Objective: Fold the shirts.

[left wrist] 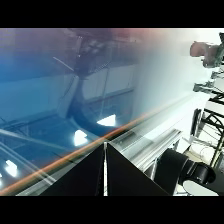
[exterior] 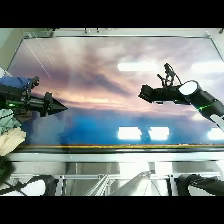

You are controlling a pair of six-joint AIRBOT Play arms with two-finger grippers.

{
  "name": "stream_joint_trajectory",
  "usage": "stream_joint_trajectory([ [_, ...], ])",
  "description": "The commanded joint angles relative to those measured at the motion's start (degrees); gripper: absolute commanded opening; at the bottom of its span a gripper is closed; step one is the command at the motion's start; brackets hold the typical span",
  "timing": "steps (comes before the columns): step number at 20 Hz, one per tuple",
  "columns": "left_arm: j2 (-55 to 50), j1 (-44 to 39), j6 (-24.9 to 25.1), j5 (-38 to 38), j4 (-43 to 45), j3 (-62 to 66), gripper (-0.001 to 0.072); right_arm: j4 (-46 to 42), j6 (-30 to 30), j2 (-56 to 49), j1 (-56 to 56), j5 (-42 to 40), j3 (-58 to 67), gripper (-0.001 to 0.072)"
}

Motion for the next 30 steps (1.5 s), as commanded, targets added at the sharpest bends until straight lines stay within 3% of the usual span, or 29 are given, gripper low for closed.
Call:
stream_joint_trajectory([
  [1,0.0,0.0,0.0,0.0,0.0,0.0,0.0021,0.0,0.0,0.0,0.1,0.0,0.1,0.0020],
  [11,0.0,0.0,0.0,-0.2,0.0,0.0,0.0021,0.0,0.0,0.0,0.1,0.0,0.1,0.0020],
  [16,0.0,0.0,-0.1,-4.3,-0.2,0.0,0.0020,0.6,0.0,0.0,0.1,0.0,0.1,0.0020],
  [20,0.0,-0.7,-1.3,-9.6,-0.7,0.1,0.0019,7.5,0.0,0.0,0.1,0.4,0.1,0.0020],
  [23,0.3,-0.6,2.4,-7.9,0.1,6.2,-0.0001,9.3,0.0,0.0,-0.4,0.9,0.1,0.0021],
  [26,4.8,0.6,2.8,-8.8,3.0,16.5,-0.0003,9.2,-3.2,0.6,-2.8,5.1,0.7,0.0021],
  [27,6.0,1.3,2.7,-9.9,7.8,20.2,0.0030,9.2,-3.7,1.4,-4.3,7.1,1.3,0.0021],
  [28,6.8,2.0,2.0,-10.8,13.9,23.5,0.0286,8.8,-3.7,2.5,-6.4,8.6,2.0,0.0021],
  [30,7.3,4.1,-3.4,-13.4,27.3,29.1,0.0720,8.3,-4.3,5.1,-11.0,10.9,2.2,0.0021],
])
